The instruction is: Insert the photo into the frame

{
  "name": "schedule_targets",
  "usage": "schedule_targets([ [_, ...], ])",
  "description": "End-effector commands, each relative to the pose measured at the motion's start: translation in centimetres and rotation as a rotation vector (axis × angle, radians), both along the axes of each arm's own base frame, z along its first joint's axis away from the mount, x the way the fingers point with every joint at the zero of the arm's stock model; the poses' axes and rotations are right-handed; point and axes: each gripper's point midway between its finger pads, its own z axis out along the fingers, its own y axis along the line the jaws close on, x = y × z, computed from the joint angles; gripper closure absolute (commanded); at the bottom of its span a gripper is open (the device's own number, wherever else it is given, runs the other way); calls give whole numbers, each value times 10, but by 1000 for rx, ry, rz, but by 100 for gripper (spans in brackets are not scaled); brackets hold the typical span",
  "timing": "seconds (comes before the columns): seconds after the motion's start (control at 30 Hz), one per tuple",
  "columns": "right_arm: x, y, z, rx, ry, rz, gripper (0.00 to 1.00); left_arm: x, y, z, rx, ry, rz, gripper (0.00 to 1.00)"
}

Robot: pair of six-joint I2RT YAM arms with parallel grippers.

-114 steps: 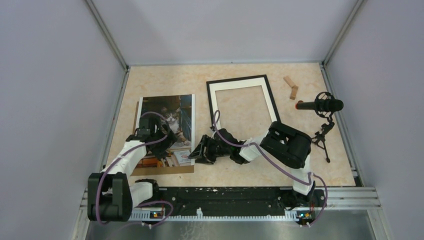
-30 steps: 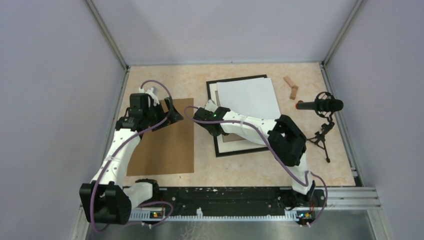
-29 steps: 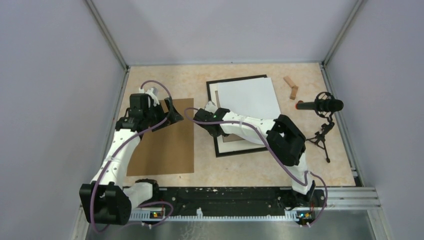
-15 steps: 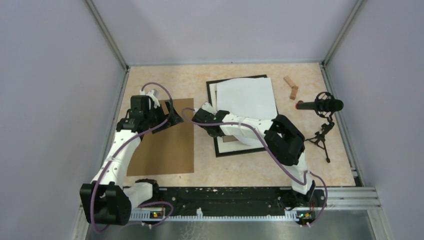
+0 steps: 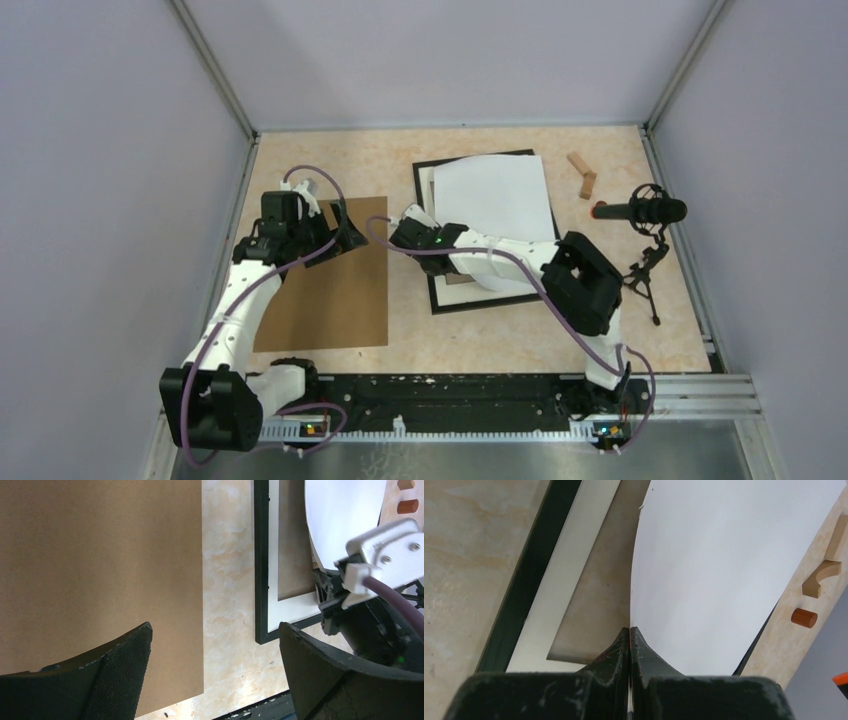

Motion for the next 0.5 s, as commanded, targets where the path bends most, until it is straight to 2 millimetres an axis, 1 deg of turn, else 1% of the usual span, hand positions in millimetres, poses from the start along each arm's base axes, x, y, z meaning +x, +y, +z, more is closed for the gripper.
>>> schedule_targets([
  [0.0,-5,9,45,142,-63,70,100,0,-3,7,-3,-42,-25,1],
  [0.1,-5,0,40,153,-52,81,100,0,-5,7,-15,-44,-31,1],
  [0.2,-1,-3,34,151,-42,88,100,-1,-6,8,-21,-45,-31,1],
  [0.47,6,8,19,132,-10,100,100,-2,-4,8,-5,-44,-29,1],
])
